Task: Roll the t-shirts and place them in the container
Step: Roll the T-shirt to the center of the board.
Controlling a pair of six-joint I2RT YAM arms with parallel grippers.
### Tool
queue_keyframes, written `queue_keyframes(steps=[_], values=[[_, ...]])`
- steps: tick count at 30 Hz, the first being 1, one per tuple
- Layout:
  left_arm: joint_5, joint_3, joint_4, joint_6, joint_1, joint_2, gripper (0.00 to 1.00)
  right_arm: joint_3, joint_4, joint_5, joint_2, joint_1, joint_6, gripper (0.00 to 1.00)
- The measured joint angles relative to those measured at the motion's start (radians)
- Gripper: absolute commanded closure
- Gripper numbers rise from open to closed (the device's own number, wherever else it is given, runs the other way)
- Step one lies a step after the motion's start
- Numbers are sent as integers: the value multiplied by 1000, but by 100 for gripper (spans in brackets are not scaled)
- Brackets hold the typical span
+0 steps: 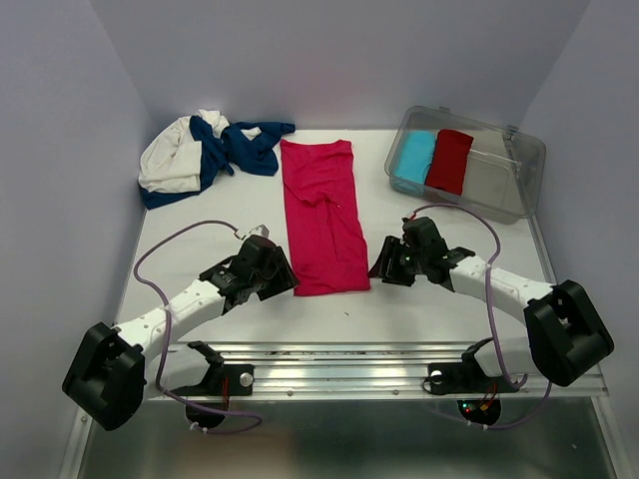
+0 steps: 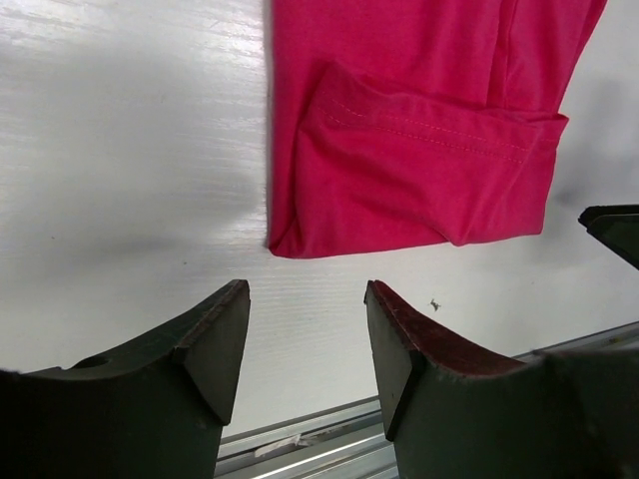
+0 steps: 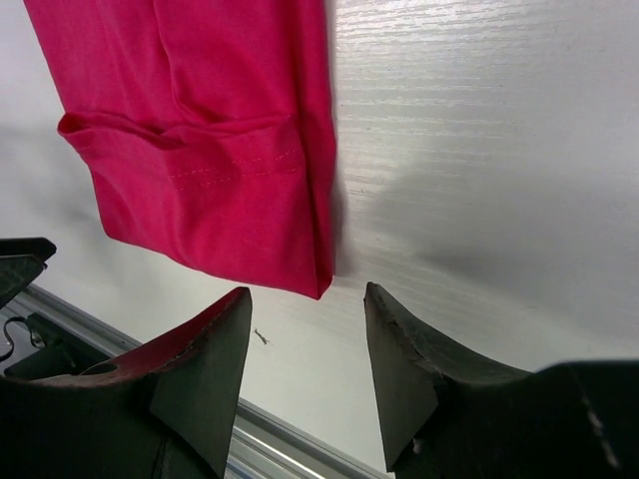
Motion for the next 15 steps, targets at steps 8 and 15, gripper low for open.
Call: queue_keyframes(steps=[8,15], values=[[17,-47,23,-23,0,1,41,-53,65,-16,14,0,29,44],[41,-95,106,-54,0,39,42,-85,126,-43,60,0,55,45]])
